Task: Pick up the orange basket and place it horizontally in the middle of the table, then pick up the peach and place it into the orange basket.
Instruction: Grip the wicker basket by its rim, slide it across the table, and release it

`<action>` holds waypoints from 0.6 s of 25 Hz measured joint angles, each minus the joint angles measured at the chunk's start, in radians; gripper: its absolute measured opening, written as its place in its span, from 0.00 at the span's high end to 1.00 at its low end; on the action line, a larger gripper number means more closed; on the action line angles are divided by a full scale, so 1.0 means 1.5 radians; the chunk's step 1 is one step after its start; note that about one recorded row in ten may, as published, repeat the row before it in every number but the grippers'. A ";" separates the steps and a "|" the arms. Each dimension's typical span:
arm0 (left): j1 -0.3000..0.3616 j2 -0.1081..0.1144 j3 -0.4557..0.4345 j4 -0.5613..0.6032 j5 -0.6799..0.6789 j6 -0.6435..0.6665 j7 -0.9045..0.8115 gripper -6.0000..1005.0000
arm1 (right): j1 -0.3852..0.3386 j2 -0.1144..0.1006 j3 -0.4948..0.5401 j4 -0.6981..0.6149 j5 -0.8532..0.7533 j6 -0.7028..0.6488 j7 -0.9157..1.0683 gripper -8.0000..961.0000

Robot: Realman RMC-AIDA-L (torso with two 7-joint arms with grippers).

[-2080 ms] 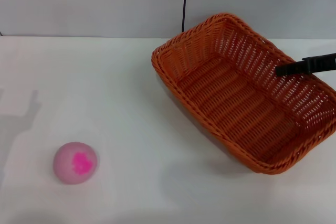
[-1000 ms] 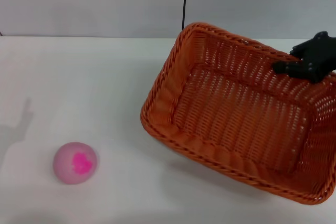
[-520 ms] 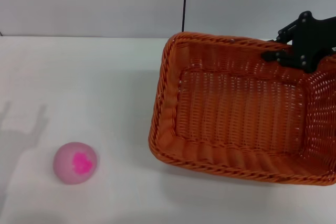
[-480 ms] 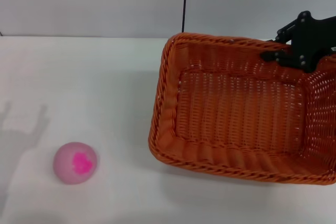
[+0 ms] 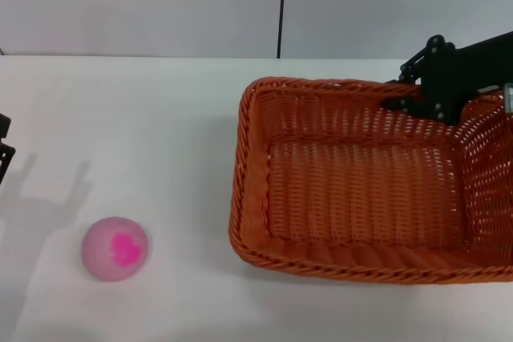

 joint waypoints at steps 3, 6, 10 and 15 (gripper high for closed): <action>0.007 0.000 0.001 -0.007 0.000 -0.004 -0.003 0.18 | 0.000 -0.001 -0.001 0.010 0.017 0.014 -0.020 0.84; 0.008 0.000 0.006 -0.011 0.000 -0.005 -0.003 0.18 | -0.001 -0.004 0.000 0.018 0.051 0.027 -0.041 0.83; 0.010 0.000 0.011 -0.016 0.000 -0.005 -0.004 0.18 | 0.001 -0.004 -0.001 0.027 0.064 0.037 -0.052 0.78; 0.014 0.000 0.016 -0.020 0.000 -0.005 -0.004 0.18 | 0.004 0.002 -0.023 0.057 0.074 0.076 -0.054 0.73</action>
